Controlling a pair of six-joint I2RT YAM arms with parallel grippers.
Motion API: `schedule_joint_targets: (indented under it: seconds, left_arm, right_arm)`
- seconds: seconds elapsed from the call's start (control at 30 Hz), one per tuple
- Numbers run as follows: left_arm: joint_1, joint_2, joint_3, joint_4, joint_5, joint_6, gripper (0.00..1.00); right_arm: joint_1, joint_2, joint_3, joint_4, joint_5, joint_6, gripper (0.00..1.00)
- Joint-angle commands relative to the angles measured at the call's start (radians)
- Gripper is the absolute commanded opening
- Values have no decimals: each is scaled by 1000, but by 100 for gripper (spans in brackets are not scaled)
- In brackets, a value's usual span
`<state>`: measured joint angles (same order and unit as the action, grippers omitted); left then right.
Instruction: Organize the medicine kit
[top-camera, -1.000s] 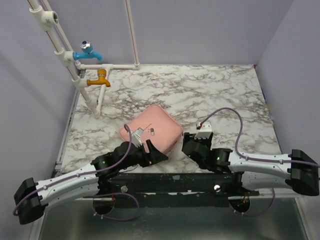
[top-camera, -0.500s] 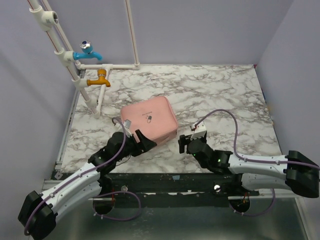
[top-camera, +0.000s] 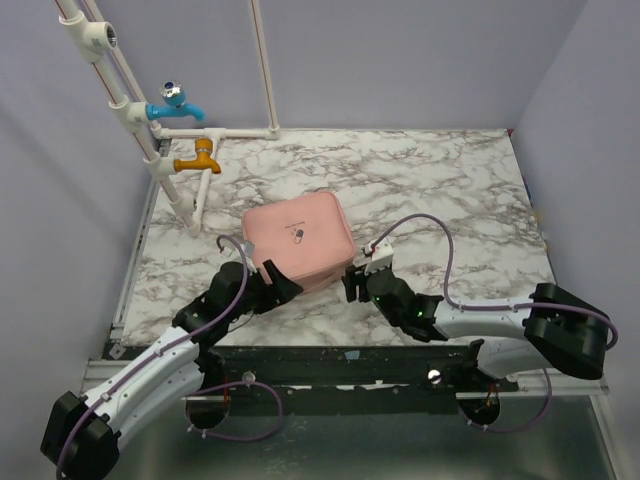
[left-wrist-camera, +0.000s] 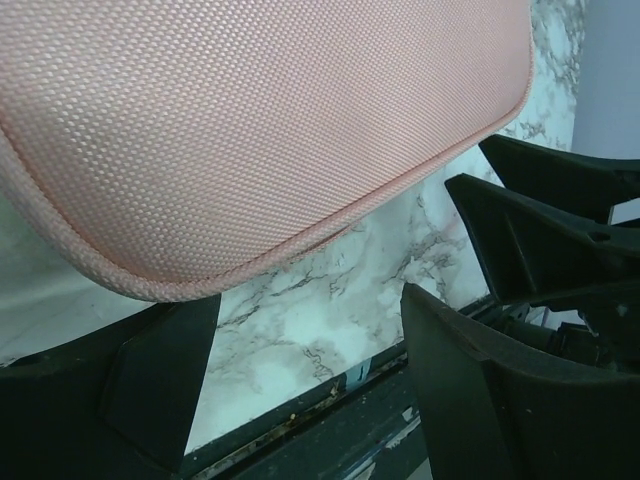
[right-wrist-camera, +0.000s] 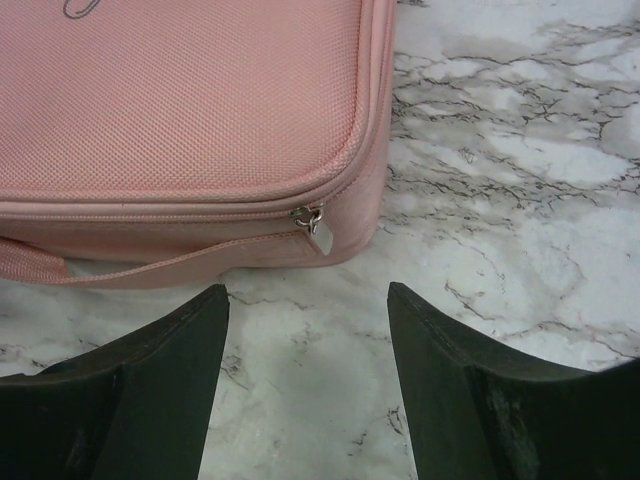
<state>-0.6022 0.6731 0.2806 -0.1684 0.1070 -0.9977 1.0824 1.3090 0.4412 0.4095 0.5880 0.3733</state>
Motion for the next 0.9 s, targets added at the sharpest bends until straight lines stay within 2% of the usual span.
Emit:
schedule_joint_targets:
  seconds: [0.0,0.2,0.4,0.63,0.7,0.87]
  left_arm:
    - [5,-28,25,-46,42,18,75]
    - [5,-10,10,-43,98,11,75]
    - [5,-7,-3,-18,115,-2,76]
    - [5,-3,-9,-12,115,-2,76]
    - [5,13,-15,10,122,-9,76]
    - [5,20,-14,12,122,-5,76]
  right_arm:
    - [-3,36,24,136,4,-21,66]
    - [-9,76,47,161,16,-52,63]
    - [-26,113,45,186,4,-59,50]
    - [-47,117,16,242,-9,-90,47]
    - [-73,138,22,250,-46,-113,43]
    - [-100,156,26,254,-88,-136,41]
